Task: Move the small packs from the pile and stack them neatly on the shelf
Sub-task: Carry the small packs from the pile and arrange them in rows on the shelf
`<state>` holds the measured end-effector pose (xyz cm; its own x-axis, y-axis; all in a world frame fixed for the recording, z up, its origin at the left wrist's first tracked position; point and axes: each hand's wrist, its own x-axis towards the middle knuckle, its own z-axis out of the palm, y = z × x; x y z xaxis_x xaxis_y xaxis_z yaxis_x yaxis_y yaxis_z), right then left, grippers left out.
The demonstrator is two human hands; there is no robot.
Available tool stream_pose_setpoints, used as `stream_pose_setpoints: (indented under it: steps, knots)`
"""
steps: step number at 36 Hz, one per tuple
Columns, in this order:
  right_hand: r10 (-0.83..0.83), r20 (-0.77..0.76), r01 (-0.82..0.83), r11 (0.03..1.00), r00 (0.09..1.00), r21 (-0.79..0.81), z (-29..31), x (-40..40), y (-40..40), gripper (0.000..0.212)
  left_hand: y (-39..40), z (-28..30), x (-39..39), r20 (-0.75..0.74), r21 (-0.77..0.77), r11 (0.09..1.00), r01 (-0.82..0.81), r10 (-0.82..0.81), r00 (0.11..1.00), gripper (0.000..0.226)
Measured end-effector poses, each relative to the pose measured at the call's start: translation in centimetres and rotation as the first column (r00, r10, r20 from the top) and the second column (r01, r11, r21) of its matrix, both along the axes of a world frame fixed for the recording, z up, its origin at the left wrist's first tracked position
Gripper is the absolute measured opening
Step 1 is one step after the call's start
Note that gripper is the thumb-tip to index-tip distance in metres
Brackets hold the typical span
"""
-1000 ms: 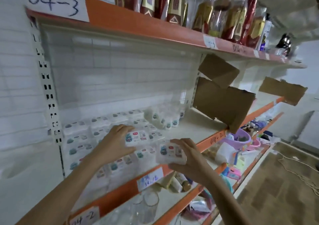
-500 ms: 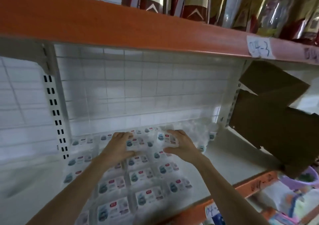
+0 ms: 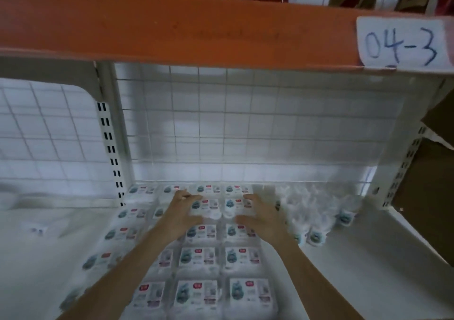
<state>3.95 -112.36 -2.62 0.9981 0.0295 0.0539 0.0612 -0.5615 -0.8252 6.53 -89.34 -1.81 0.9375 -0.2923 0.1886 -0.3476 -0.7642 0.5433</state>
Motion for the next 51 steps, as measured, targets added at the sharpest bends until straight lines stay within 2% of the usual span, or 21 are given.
stream_pose_setpoints:
  steps: [5, 18, 24, 26, 29, 32, 34, 38, 43, 46, 51]
  knots:
    - [0.004, -0.013, -0.002, 0.986, 1.0, 0.167, -0.5, 0.5, 0.3, 0.048, -0.4, 0.2, -0.4, -0.01, -0.013, 0.999, -0.047, 0.047, 0.999, 0.06]
    - [0.004, 0.013, -0.006, 0.986, 1.0, 0.168, -0.1, -0.1, 0.1, 0.056, -0.8, 0.0, -0.6, 0.011, 0.017, 0.997, -0.081, 0.08, 0.997, 0.061]
    - [-0.004, 0.025, 0.004, 1.0, 1.0, 0.014, -0.1, 0.1, 0.5, 0.059, -0.9, 0.3, -0.8, -0.032, -0.003, 0.998, -0.069, 0.069, 0.997, 0.061]
    - [0.004, 0.009, -0.004, 1.0, 1.0, -0.029, 0.1, 0.1, 0.5, 0.064, -0.9, 0.5, -0.8, -0.035, 0.058, 0.996, -0.066, 0.068, 0.997, 0.065]
    - [0.004, 0.008, -0.003, 0.991, 1.0, -0.133, 0.7, -0.2, 0.5, 0.086, -1.1, 1.1, -0.9, -0.019, 0.189, 0.979, -0.077, 0.081, 0.997, 0.072]
    - [-0.034, 0.105, 0.059, 0.968, 0.994, -0.243, 1.4, -1.4, 0.8, 0.094, -1.1, 2.2, -1.8, 0.097, 0.314, 0.942, -0.123, 0.097, 0.991, 0.068]
    - [-0.011, 0.188, 0.074, 0.94, 0.982, -0.333, 2.1, -2.7, 1.0, 0.086, -1.0, 3.0, -2.9, 0.203, 0.333, 0.931, -0.15, 0.085, 0.976, 0.063]
    - [0.082, 0.364, 0.11, 0.872, 0.928, -0.477, 3.1, -6.2, 1.2, 0.057, -0.5, 3.4, -5.9, 0.389, 0.36, 0.918, -0.164, 0.011, 0.921, 0.05]
    - [0.106, 0.504, 0.214, 0.817, 0.857, -0.535, 2.2, -11.0, 1.9, 0.042, 0.6, 1.2, -9.5, 0.553, 0.367, 0.92, -0.14, -0.094, 0.828, 0.027]
    - [0.119, 0.523, 0.246, 0.781, 0.844, -0.574, 1.3, -13.2, 2.0, 0.032, 0.3, 0.2, -11.4, 0.574, 0.344, 0.932, -0.117, -0.11, 0.812, 0.025]
    - [0.13, 0.484, 0.199, 0.797, 0.865, -0.571, 0.5, -16.1, 2.1, 0.029, -0.6, -0.5, -13.6, 0.553, 0.284, 0.954, -0.097, -0.08, 0.829, 0.024]
